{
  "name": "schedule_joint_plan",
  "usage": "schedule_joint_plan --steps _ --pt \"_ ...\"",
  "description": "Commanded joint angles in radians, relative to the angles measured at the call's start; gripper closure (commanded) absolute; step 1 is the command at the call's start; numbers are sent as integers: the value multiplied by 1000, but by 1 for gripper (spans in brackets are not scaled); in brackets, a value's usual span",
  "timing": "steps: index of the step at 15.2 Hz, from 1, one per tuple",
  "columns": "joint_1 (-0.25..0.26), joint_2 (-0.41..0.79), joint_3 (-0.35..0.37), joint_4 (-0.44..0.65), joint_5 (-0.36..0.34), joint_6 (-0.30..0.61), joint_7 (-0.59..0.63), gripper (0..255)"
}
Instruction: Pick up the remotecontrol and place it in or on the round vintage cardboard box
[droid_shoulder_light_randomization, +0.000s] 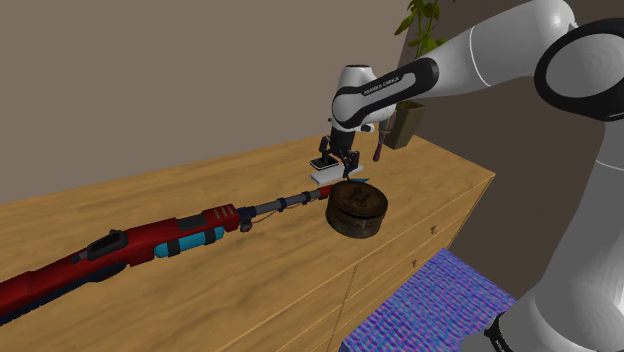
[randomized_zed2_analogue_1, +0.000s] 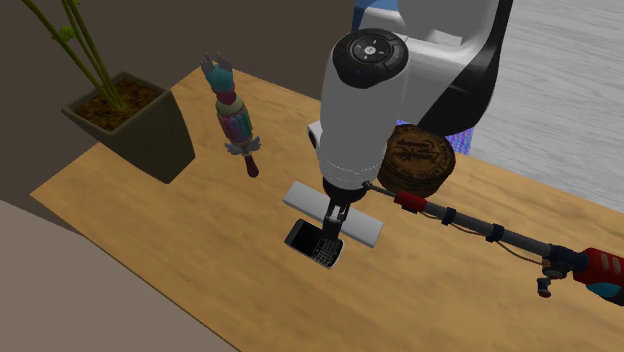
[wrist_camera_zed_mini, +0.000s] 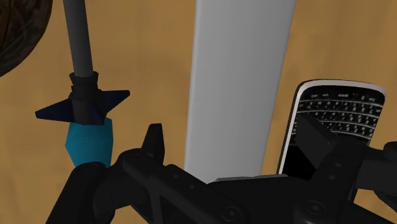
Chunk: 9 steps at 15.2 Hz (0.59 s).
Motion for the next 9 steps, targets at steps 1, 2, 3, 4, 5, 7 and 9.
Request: schedule_joint_plan --steps 1,2,3,4,5,7,9 --pt "0 1 0 0 0 2 0 0" --pt "0 1 0 0 0 2 0 0" --pt "0 1 0 0 0 2 0 0" --pt "0 1 0 0 0 2 0 0" --pt "0 1 0 0 0 2 0 0" --pt "0 1 0 0 0 2 0 255" --pt "0 1 0 0 0 2 0 255"
